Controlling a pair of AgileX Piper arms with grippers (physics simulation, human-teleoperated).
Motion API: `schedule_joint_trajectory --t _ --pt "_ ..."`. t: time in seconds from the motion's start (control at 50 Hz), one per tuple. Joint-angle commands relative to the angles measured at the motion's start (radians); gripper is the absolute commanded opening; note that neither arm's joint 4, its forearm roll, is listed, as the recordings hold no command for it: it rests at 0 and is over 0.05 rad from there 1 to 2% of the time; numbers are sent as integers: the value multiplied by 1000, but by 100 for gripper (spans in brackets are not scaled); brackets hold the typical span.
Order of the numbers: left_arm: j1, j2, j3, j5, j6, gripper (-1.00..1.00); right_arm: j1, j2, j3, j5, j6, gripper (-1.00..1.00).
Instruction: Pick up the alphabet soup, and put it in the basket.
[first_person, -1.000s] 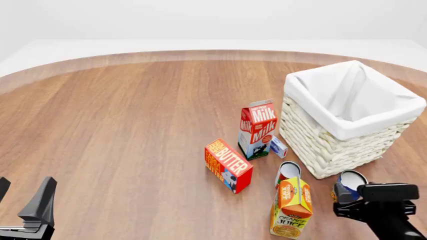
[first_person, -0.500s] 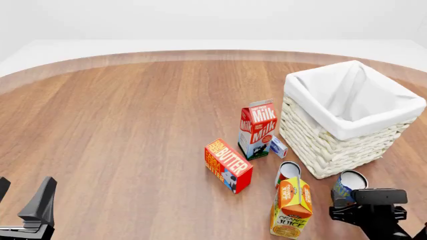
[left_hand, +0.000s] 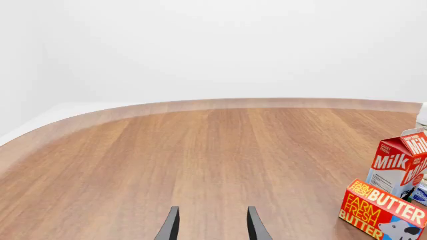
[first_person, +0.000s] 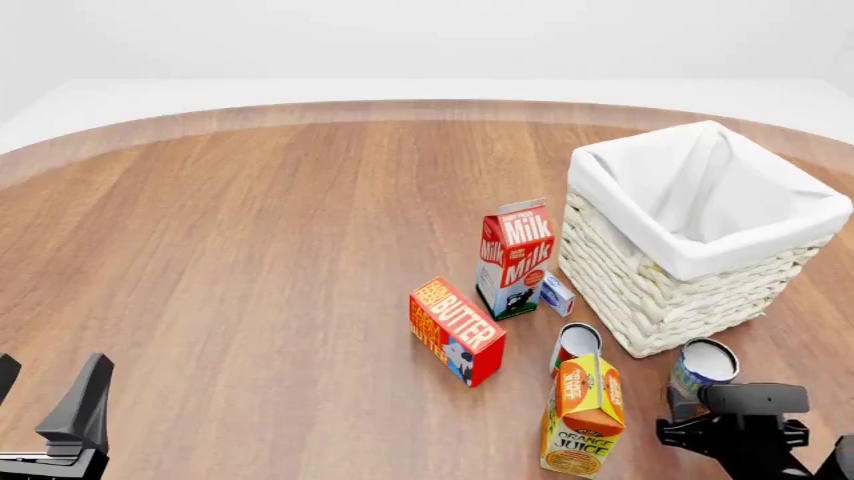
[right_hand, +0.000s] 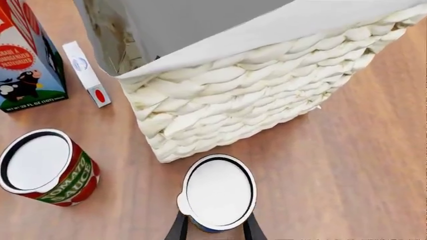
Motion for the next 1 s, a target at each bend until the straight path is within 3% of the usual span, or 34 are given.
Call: schedule_joint_trajectory --t 0.02,0.7,1.0 --pt "0 0 0 0 0 100 3 19 1 -2 -2 -100" --pt "0 0 0 0 0 100 1 -41 1 13 2 -100" --pt "0 0 0 0 0 100 4 -241 1 194 7 -100"
